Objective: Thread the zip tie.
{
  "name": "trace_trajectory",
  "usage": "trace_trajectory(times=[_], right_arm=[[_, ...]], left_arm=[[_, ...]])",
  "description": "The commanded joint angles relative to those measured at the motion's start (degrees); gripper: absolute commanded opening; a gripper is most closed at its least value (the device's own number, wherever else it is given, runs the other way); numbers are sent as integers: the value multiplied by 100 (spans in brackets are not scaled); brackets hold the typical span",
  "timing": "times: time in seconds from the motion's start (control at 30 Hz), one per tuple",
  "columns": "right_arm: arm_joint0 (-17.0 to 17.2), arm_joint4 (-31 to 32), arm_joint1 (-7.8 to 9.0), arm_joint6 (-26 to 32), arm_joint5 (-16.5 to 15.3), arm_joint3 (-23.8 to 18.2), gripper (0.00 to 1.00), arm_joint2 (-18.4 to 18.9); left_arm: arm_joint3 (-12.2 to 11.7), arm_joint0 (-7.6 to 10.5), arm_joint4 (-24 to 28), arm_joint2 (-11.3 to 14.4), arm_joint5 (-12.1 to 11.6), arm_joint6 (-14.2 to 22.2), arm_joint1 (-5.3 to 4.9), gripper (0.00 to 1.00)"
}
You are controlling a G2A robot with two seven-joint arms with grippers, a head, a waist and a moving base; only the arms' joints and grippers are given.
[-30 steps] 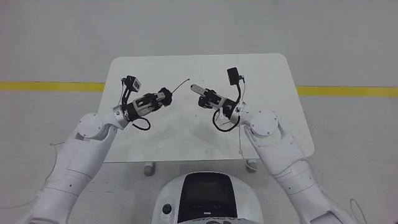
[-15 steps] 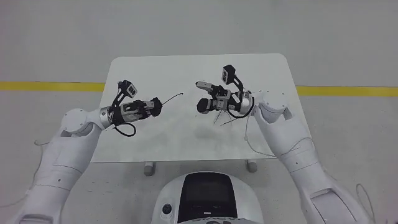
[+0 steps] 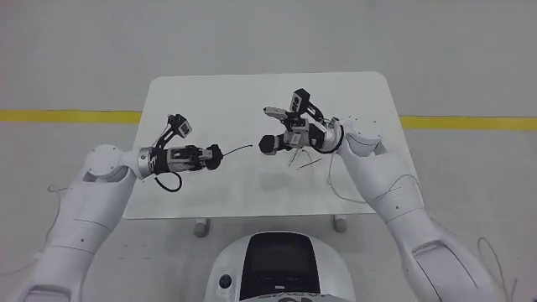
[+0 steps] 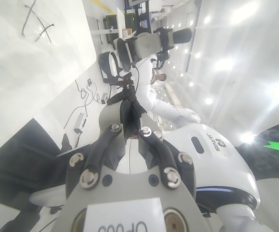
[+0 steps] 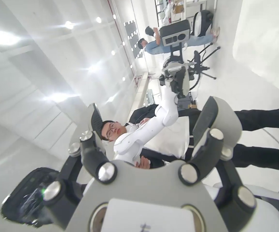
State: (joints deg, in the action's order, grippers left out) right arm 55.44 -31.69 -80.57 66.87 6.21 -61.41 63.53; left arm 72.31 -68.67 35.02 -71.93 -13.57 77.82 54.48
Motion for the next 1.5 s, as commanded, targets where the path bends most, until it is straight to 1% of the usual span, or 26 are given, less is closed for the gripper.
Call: trace_trajectory(times=[0.0, 0.1, 0.13, 0.2, 0.27, 0.3, 0.33, 0.37, 0.43, 0.67, 0.87, 1.23, 1.37, 1.47], right_arm=[[9, 27, 1, -33, -1, -14, 100, 3], [27, 16, 0, -59, -8, -24, 100, 3], [89, 8, 0, -136, -32, -72, 100, -12], [177, -17, 3, -189, 19, -117, 100, -55], [205, -107, 4, -196, 41, -70, 100, -66], [210, -166, 2, -181, 47, -37, 89, -73], [216, -238, -2, -161, 51, 3, 71, -81], [221, -313, -7, -146, 54, 54, 48, -88], [230, -528, -24, -59, 53, 167, 42, -110], [160, -599, -43, -6, -39, 401, 27, -238], [118, -588, -58, -83, -113, 524, 27, -337], [69, -554, -65, -32, -172, 666, 27, -482], [65, -554, -55, 23, -187, 694, 18, -497], [70, -551, -50, 50, -176, 696, 14, -517]], left_arm=[[13, -2, -38, 8, -42, -54, 1, 0], [13, -2, -38, 8, -42, -54, 1, 0], [13, -2, -38, 8, -42, -54, 1, 0], [13, -2, -38, 8, -42, -54, 1, 0], [13, -2, -38, 8, -42, -54, 1, 0], [13, -2, -38, 8, -42, -54, 1, 0], [13, -2, -38, 8, -42, -54, 1, 0], [13, -2, -38, 8, -42, -54, 1, 0], [13, -2, -38, 8, -42, -54, 1, 0], [13, -2, -38, 8, -42, -54, 1, 0], [13, -2, -38, 8, -42, -54, 1, 0], [13, -2, -38, 8, -42, -54, 1, 0], [13, -2, -38, 8, -42, -54, 1, 0], [13, -2, -38, 8, -42, -54, 1, 0]])
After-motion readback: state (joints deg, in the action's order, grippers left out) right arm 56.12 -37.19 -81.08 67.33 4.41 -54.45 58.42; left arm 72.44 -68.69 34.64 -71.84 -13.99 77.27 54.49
